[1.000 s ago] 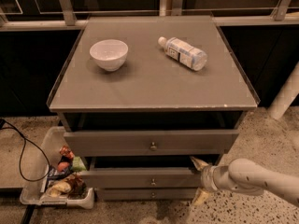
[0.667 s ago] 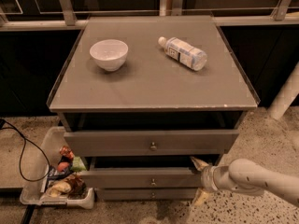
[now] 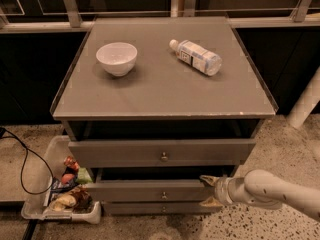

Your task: Open middle drawer

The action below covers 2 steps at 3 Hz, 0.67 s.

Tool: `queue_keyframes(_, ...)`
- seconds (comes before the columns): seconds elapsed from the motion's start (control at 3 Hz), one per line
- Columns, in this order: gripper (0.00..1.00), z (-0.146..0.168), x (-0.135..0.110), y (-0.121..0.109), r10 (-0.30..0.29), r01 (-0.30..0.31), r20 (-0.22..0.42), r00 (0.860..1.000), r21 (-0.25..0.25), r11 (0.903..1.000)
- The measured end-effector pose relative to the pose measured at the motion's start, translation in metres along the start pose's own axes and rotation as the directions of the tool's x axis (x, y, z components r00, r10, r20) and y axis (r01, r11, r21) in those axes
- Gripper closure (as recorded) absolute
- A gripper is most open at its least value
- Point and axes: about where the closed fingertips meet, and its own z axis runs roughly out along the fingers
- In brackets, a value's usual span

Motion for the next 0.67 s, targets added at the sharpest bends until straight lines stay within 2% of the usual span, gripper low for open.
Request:
queue_keyframes(0.33,0.65,-0.001,0.0,0.006,0.001,-0.001,0.008,1.0,-0.004,1.0)
queue_keyframes(0.67,0.89,-0.007,-0.007,0.028,-0.007,0.008,0.038,0.999,-0.018,0.9998)
